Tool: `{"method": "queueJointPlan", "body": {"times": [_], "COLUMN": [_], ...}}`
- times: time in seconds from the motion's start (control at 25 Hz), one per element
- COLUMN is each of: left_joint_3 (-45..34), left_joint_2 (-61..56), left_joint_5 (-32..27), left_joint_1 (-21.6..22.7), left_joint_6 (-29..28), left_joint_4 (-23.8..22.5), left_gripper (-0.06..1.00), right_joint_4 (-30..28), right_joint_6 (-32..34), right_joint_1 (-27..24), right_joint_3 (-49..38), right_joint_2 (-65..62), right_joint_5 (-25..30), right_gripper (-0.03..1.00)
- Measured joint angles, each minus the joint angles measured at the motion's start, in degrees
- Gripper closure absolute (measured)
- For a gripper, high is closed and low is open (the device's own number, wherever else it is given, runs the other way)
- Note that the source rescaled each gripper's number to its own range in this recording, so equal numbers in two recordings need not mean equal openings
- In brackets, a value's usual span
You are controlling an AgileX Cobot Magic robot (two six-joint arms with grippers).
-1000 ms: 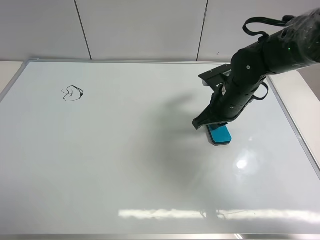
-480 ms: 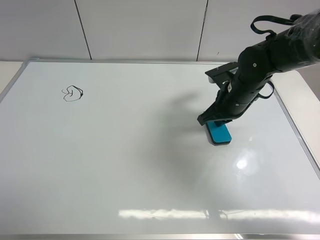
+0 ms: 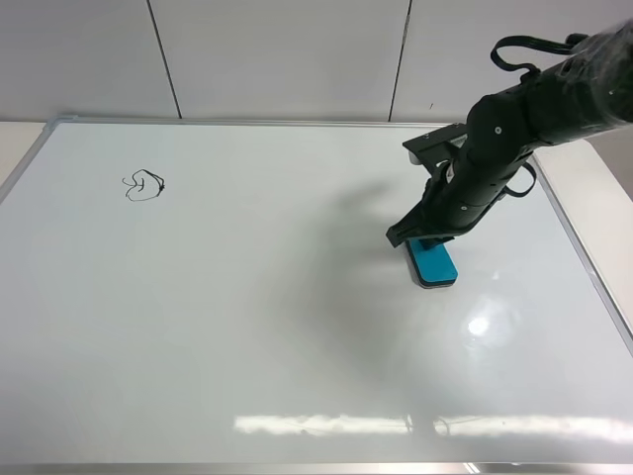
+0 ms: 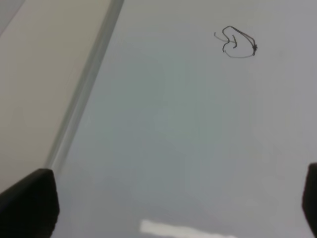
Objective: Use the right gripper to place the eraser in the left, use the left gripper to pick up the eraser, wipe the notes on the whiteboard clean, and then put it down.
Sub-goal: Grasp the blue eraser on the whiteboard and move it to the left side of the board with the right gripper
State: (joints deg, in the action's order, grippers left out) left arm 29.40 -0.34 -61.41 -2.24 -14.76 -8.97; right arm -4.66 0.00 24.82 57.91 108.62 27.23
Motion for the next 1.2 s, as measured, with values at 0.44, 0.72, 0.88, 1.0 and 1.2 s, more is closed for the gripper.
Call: {"method": "queueJointPlan", "body": {"times": [0.44, 0.72, 0.88, 1.0, 1.2], "left_joint_3": [0.0, 0.0, 0.0, 0.0, 0.0], "left_joint_2": [0.0, 0.0, 0.0, 0.0, 0.0], "left_joint_5": [0.0, 0.0, 0.0, 0.0, 0.0], "left_joint_1": [0.0, 0.0, 0.0, 0.0, 0.0], "left_joint_6": [0.0, 0.0, 0.0, 0.0, 0.0], "left_joint_4": [0.0, 0.0, -0.1, -0.1, -0.2], "left_gripper": [-0.06, -0.06, -0.06, -0.06, -0.06], "right_joint_4": [2.5, 4.0, 4.7, 5.6, 8.8], "right_joint_6": [-3.4, 1.1, 4.8, 6.4, 6.9], "right_joint_1": [0.7, 12.7, 18.8, 22.5, 27.9], "right_joint_3": [0.5, 0.9, 5.6, 12.4, 25.6], "right_joint_2": [0.7, 1.6, 5.0, 8.9, 16.6], "right_joint_5": [0.6, -4.0, -3.9, -1.2, 3.2], "right_gripper": [0.97, 0.97, 0.97, 0.97, 0.97]}}
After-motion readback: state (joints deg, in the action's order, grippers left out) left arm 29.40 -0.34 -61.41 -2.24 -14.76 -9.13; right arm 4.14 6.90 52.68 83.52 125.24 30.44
